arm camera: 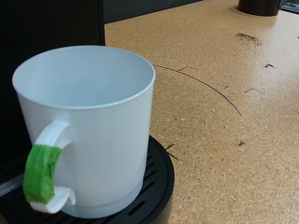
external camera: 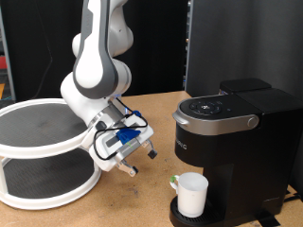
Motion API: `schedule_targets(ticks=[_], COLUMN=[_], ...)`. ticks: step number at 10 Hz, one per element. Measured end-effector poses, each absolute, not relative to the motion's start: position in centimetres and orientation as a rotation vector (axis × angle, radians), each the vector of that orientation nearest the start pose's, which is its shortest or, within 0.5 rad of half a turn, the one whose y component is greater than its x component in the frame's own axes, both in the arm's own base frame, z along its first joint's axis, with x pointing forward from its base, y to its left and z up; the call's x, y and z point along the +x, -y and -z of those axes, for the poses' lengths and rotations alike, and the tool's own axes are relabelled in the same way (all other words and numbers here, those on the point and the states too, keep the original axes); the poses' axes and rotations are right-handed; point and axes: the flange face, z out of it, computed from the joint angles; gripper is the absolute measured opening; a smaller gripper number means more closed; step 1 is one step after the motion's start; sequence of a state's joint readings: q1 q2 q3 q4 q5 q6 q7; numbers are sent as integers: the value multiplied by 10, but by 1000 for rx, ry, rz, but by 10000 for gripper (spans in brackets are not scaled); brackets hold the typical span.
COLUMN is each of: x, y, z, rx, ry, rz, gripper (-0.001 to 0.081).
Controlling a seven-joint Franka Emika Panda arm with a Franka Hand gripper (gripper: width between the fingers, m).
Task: Make a cup of coffee with the keurig machine
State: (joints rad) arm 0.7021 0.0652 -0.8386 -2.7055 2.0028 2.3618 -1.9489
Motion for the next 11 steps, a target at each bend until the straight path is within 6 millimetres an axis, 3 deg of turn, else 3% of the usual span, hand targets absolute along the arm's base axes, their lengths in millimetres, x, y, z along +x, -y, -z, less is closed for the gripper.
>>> schedule_targets(ticks=[4,10,11], x=[378,385,378], y=[45,56,56], z=[-206,-275,-284], rx=[-2311,-2159,-2135], ry=[-37,-22,-25], rz=[905,911,909], gripper=[808,808,808])
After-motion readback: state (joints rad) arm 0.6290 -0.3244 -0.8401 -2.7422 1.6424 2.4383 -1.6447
